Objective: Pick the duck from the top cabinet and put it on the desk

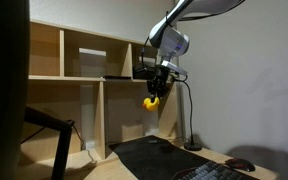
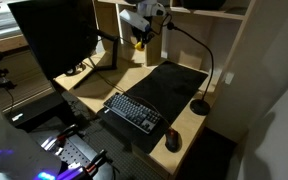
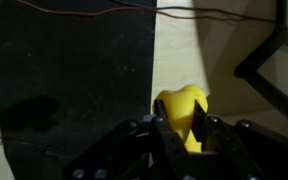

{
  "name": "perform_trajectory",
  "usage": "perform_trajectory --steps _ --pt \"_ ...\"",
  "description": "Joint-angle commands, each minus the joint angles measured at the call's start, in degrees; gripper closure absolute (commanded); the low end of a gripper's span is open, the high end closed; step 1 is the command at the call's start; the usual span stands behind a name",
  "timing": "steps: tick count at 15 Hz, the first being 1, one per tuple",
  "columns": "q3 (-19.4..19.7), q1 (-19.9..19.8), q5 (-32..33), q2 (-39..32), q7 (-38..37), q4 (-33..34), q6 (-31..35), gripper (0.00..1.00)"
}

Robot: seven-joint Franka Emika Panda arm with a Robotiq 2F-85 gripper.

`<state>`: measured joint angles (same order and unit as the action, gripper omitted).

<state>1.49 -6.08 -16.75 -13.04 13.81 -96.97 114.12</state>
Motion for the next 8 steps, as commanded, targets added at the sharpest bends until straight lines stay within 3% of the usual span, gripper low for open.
perform_trajectory --steps 1,3,6,7,8 --pt "-0.24 0.47 -0.32 -0.03 1.59 -9.56 15.60 0.93" --pt "-1.04 0.72 -1.17 -0.62 1.68 -15.74 24.57 0.93" --pt "-2.95 -0.65 -6.01 -0.81 2.35 -18.65 30.19 0.93" --pt "-2.26 -0.01 -2.68 -2.26 0.23 -15.87 26.97 0.73" --pt "-2.51 -0.04 -3.54 -2.26 0.21 -16.67 28.45 0.73"
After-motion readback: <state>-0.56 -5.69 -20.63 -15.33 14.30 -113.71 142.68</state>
